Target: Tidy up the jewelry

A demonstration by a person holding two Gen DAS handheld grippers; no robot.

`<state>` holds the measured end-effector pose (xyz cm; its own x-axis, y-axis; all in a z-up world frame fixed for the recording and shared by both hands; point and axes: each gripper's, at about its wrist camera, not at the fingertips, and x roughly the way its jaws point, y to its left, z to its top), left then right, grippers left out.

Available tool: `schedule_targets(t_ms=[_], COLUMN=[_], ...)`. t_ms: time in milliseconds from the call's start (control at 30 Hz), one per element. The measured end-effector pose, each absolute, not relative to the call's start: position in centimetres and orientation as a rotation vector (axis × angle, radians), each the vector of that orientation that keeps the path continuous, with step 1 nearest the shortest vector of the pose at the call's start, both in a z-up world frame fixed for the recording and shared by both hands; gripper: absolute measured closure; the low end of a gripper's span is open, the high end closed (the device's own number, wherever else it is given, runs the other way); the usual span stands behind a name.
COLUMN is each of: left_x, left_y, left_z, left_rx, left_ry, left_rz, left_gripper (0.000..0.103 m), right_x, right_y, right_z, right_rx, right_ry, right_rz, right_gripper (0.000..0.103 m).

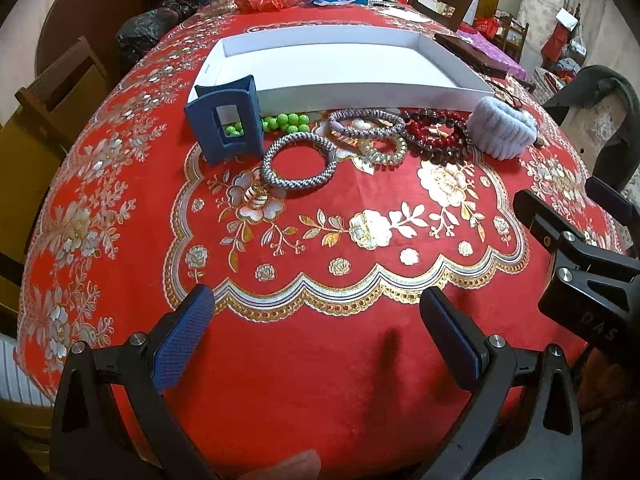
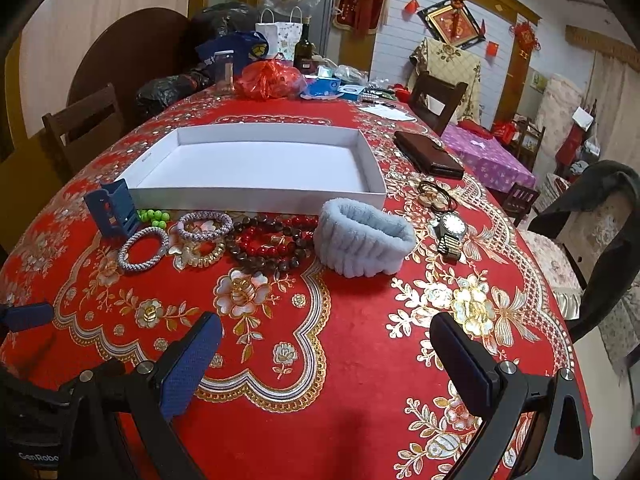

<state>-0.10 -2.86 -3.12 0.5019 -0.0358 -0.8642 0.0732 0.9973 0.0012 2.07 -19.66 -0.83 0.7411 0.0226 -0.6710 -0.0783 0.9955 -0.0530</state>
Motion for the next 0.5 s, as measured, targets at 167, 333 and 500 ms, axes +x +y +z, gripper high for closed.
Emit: schedule_targets(t_ms=[167, 333, 500], left_x=[-0.2, -0.8, -0.4], left_y=[-2.9, -3.0, -3.0], left_z=[-3.0, -2.2, -2.1], left_rx=[0.049, 0.054, 0.06], left_ry=[1.026, 0.917, 0.947], left_rz=[-0.074, -0.111, -0.123], left_gripper=[0.0, 0.0, 0.0], right_x=[2.2, 2.3, 2.3], right_y=[-19.7, -19.7, -19.8], right_z=[-1.0, -1.0, -1.0], right_rx=[-0.07, -0.064, -0.069], right_ry=[0.736, 0.748, 0.741], right_rz=[0.055, 0.055, 0.055], right_gripper=[0.0, 0.0, 0.0])
